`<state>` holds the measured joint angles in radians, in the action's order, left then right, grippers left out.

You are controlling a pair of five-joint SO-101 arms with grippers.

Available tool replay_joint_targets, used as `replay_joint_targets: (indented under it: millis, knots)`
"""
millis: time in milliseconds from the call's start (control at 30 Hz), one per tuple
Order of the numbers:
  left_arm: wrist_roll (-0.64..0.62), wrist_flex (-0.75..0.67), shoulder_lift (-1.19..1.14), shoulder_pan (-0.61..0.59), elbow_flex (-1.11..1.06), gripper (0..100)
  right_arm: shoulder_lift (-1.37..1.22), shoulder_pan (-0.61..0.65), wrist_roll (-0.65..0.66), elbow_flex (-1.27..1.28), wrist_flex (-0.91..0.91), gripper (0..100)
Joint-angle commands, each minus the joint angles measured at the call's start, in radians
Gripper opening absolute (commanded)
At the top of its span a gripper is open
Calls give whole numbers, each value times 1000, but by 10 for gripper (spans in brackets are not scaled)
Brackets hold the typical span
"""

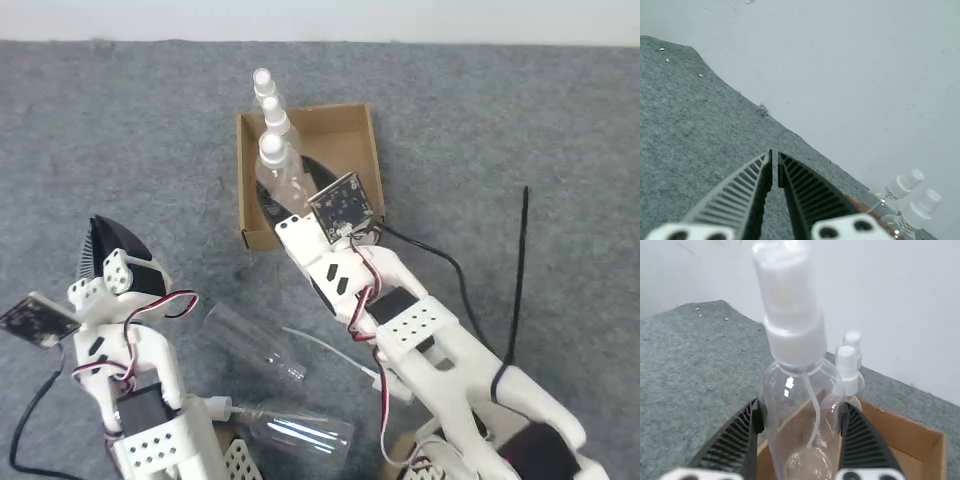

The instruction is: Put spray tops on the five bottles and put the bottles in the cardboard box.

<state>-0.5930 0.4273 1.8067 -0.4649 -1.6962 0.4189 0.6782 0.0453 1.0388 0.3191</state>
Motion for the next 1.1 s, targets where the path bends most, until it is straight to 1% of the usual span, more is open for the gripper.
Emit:
replay_joint_targets:
  millis: [0, 200, 333, 400, 700, 933, 1067]
  knots:
    - [-3, -20, 17, -6, 12, 14, -7, 8, -11, -77, 39, 63]
    - [-3, -21, 17, -6, 12, 14, -73, 8, -18, -78, 41, 63]
    - [-3, -20, 17, -6, 12, 14, -111, 4, -103, -77, 87, 63]
    - [-3, -18, 17, -6, 12, 14, -133, 4, -120, -77, 108, 62]
    - [-3, -17, 17, -6, 12, 14, -243, 7, -118, -77, 199, 62]
    - [-3, -17, 15, -3, 12, 14, -314, 5, -117, -77, 335, 64]
    - [-3, -17, 15, -3, 12, 14, -354, 4, -117, -92, 341, 64]
